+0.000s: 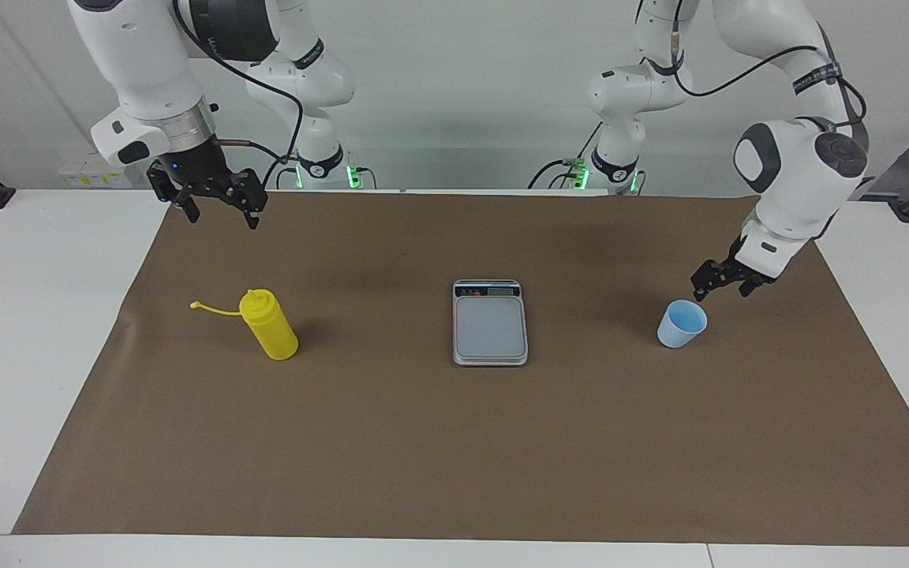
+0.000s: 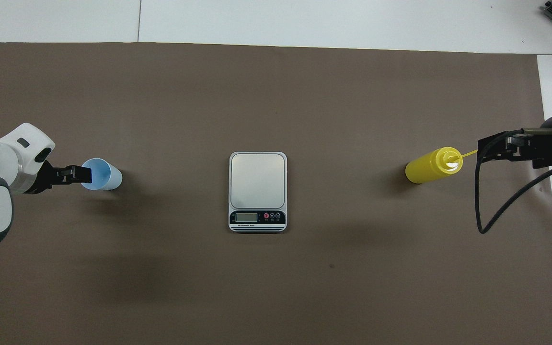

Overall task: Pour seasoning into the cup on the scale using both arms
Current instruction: 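Reach the left gripper to the light-blue cup and grasp it, then carry the blue cup with the left gripper onto the scale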

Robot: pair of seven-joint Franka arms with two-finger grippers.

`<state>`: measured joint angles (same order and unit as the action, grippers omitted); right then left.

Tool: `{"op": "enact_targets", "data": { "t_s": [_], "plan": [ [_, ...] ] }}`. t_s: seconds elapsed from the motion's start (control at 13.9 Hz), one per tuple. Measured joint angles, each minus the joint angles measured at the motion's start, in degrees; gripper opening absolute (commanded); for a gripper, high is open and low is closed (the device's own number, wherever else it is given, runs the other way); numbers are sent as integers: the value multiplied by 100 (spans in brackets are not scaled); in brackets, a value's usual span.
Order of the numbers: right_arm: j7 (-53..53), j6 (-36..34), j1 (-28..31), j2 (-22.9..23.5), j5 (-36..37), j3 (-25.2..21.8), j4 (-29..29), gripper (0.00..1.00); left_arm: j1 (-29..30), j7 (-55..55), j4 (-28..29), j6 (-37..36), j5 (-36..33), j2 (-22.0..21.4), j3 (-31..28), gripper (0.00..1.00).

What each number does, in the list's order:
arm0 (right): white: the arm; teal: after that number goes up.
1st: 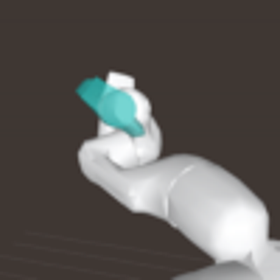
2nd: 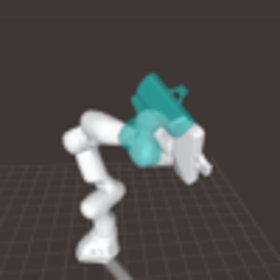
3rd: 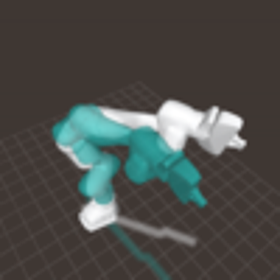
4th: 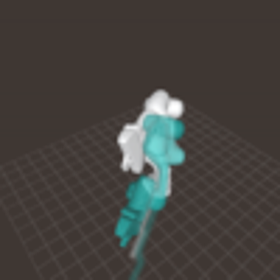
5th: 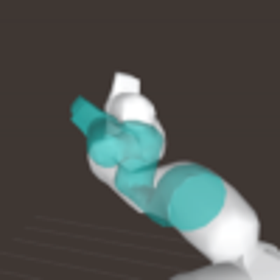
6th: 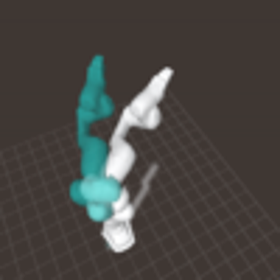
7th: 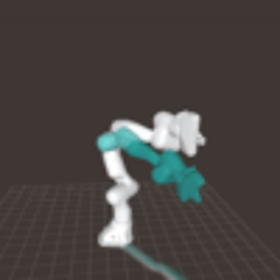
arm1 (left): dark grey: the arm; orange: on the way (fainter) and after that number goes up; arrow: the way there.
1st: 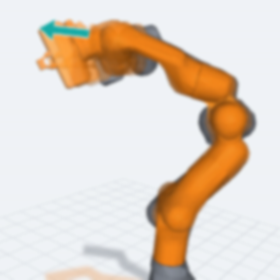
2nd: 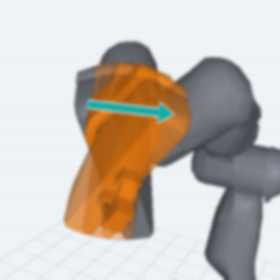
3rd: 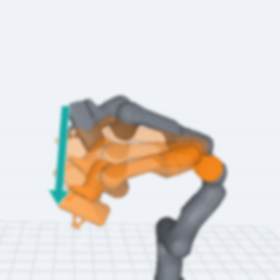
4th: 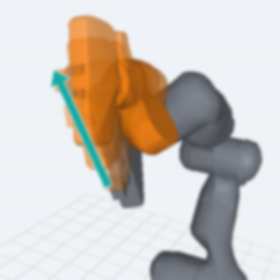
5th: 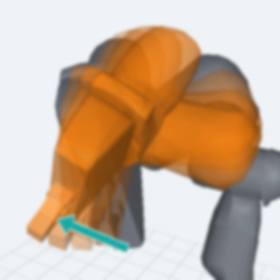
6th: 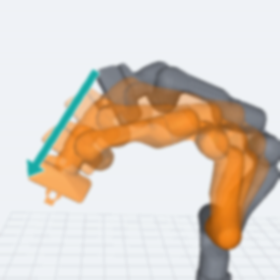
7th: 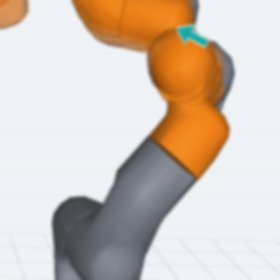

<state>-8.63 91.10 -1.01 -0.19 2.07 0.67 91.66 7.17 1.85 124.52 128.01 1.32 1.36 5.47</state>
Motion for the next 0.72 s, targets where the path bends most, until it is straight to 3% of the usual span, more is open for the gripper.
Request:
{"op": "enact_targets", "data": {
  "t_s": [0.29, 0.36, 0.5, 0.58, 0.72],
  "plan": [
    [0, 0, 0, 0, 0, 0, 0, 100, -13, 159, 27, 459, 19, 347, 31, 100],
    [0, 0, 0, 0, 0, 0, 0, 100, -13, 174, 27, 515, 19, 438, 34, 80],
    [0, 0, 0, 0, 0, 0, 0, 100, -15, 187, 26, 525, 20, 506, 37, 7],
    [0, 0, 0, 0, 0, 0, 0, 100, -22, 189, 26, 523, 20, 506, 47, 0],
    [0, 0, 0, 0, 0, 0, 0, 100, -59, 201, 25, 520, 21, 506, 61, 0]
  ]
}}
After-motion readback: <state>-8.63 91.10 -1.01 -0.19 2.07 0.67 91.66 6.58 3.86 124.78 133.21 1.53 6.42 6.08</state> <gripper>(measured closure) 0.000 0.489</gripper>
